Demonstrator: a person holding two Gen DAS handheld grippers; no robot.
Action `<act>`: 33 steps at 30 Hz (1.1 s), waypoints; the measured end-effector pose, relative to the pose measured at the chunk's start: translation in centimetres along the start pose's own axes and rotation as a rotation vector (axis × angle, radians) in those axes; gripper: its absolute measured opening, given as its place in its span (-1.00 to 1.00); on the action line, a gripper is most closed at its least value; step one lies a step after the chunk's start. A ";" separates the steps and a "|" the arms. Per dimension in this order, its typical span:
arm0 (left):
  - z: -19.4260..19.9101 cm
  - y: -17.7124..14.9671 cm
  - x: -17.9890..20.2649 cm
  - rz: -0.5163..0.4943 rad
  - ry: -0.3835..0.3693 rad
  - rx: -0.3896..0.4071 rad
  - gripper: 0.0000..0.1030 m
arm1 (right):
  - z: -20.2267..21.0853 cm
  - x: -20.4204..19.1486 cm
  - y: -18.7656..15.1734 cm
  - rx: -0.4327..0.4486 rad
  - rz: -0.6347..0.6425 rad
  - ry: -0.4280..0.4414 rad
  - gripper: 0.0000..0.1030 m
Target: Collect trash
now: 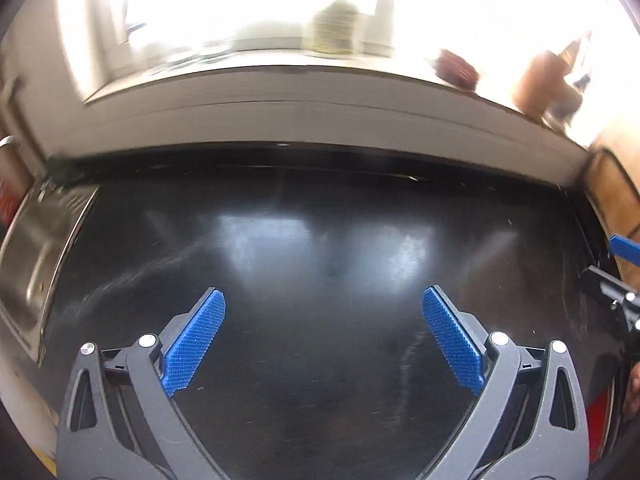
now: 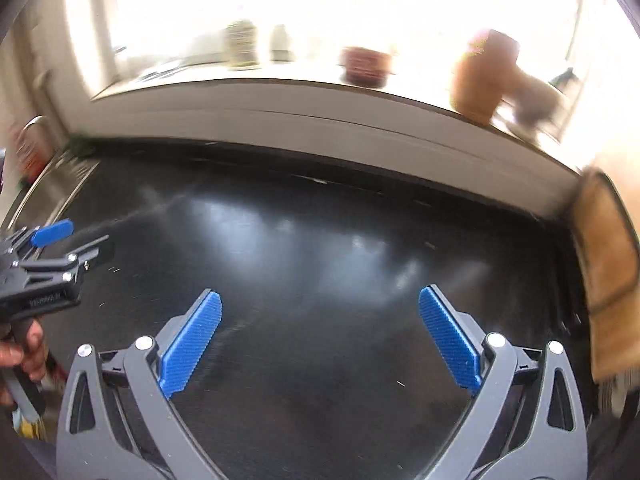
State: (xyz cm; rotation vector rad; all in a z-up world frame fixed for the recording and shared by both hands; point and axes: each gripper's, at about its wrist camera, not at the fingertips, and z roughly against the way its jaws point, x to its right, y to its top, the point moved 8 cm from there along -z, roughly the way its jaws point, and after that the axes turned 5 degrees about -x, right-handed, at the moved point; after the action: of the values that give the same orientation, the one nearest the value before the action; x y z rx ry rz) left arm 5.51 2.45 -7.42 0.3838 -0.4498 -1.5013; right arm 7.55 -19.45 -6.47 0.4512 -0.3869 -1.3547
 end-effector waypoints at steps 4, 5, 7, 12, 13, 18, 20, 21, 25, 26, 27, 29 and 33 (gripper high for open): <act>-1.1 -0.2 3.1 -0.042 -0.010 -0.038 0.87 | 0.0 3.2 -0.8 -0.012 -0.095 -0.014 0.86; -1.3 -0.4 3.7 -0.052 -0.010 -0.044 0.87 | 0.1 3.7 -1.2 -0.017 -0.104 -0.017 0.86; -1.2 -1.0 4.1 -0.067 -0.009 -0.048 0.87 | -0.5 4.4 -1.4 -0.030 -0.116 -0.012 0.86; -1.3 -1.7 4.1 -0.075 0.001 -0.061 0.87 | -1.5 5.0 -1.9 -0.052 -0.127 -0.001 0.86; -1.4 -1.7 4.1 -0.072 0.005 -0.063 0.87 | -1.5 4.9 -1.9 -0.054 -0.126 0.000 0.86; -1.6 -1.5 3.4 -0.048 0.017 -0.069 0.87 | -2.0 4.4 -1.5 -0.062 -0.120 0.011 0.86; -1.6 -1.6 3.2 -0.041 0.021 -0.071 0.87 | -2.1 4.3 -1.5 -0.065 -0.119 0.013 0.86; -1.6 -1.6 3.1 -0.039 0.022 -0.073 0.87 | -2.1 4.2 -1.6 -0.066 -0.121 0.015 0.86; -1.7 -1.6 2.9 -0.037 0.024 -0.077 0.87 | -2.2 4.3 -1.9 -0.070 -0.131 0.016 0.86; -1.8 -1.6 2.9 -0.036 0.024 -0.078 0.87 | -2.2 4.3 -2.0 -0.072 -0.135 0.018 0.86; -1.8 -1.6 2.9 -0.035 0.022 -0.079 0.87 | -2.3 4.3 -2.0 -0.074 -0.136 0.019 0.86; -1.9 -1.6 2.9 -0.037 0.021 -0.081 0.87 | -2.4 4.4 -1.9 -0.076 -0.136 0.019 0.86; -2.0 -1.6 3.0 -0.035 0.022 -0.082 0.87 | -2.6 4.3 -1.8 -0.080 -0.132 0.021 0.86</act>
State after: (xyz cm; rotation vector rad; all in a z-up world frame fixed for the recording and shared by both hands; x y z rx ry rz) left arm 5.23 -0.64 -9.78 0.3451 -0.3649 -1.5429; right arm 8.11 -23.73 -9.64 0.4303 -0.2879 -1.4868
